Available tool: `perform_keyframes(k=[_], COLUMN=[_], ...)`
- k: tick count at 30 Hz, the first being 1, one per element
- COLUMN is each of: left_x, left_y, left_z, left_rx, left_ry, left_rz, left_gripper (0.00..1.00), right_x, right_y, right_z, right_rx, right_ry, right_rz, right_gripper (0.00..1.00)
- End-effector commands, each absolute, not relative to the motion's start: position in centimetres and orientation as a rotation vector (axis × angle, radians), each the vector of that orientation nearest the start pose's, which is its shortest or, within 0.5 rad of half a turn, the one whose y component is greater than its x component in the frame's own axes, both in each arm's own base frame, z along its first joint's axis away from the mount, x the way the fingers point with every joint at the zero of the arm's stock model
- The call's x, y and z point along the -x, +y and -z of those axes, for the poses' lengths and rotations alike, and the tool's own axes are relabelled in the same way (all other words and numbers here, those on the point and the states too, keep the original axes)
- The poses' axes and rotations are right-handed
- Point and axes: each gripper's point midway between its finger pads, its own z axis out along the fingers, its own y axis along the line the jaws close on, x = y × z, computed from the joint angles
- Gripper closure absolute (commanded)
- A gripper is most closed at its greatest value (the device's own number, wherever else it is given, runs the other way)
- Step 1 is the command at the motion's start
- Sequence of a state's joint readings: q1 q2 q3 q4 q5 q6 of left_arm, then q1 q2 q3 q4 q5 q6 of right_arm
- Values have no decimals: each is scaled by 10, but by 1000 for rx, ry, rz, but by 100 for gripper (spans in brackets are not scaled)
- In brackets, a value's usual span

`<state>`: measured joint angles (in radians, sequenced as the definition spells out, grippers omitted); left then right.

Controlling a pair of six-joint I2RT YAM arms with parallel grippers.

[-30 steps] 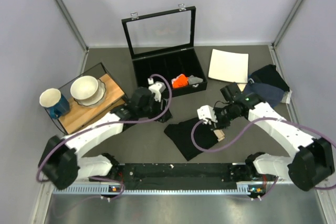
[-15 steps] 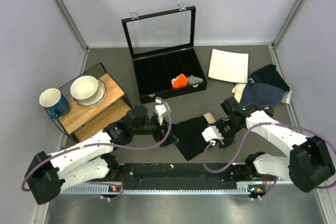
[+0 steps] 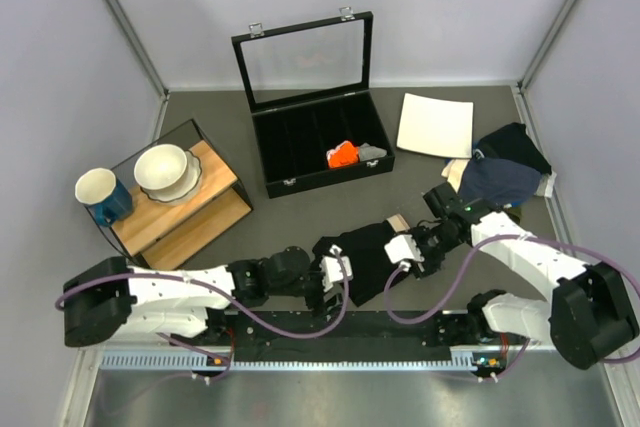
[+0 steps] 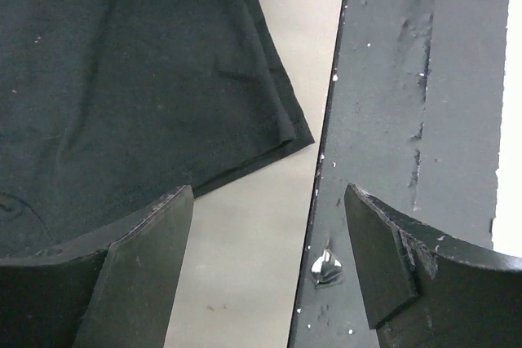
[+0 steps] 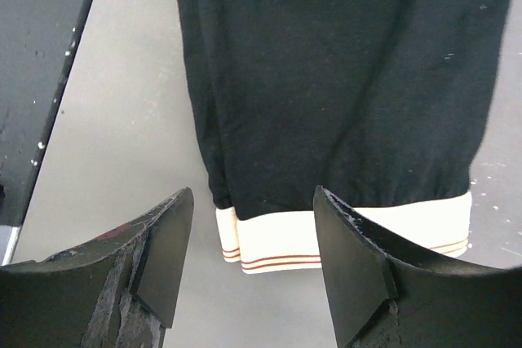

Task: Roll the underwear
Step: Fold the underwear at the center of the board.

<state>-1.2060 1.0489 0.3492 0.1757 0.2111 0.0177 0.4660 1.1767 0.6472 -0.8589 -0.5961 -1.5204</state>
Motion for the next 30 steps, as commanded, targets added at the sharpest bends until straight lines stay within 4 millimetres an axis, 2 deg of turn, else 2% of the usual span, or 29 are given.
perform_keyframes(k=[1, 5, 9, 10, 16, 22, 30], left_x=[-88, -80, -67, -73, -74, -78, -81], left_y=[-324, -337, -353, -357, -374, -370, -365], left_z=[-86, -75, -71, -73, -69, -51, -46], left_rx=[-1341, -1380, -1415, -1391, -1430, -1430, -1411], left_ry=[1633, 1613, 1562, 1565, 1544, 1597, 1619], left_rz=[857, 820, 828, 788, 692, 623, 575], left_gripper=[21, 21, 21, 21, 27, 35, 40], right_x=[-160, -159, -160, -160, -159, -158, -158], right_y=[166, 164, 160, 160, 162, 161, 154], right_z=[-80, -83, -82, -83, -83, -79, -67], right_rx=[2098, 2041, 1990, 1983, 1966, 1969, 1989], right_ry=[1329, 1361, 1405, 1409, 1427, 1446, 1480], right_rz=[-600, -622, -653, -658, -690, -703, -694], right_gripper=[39, 39, 39, 39, 40, 40, 39])
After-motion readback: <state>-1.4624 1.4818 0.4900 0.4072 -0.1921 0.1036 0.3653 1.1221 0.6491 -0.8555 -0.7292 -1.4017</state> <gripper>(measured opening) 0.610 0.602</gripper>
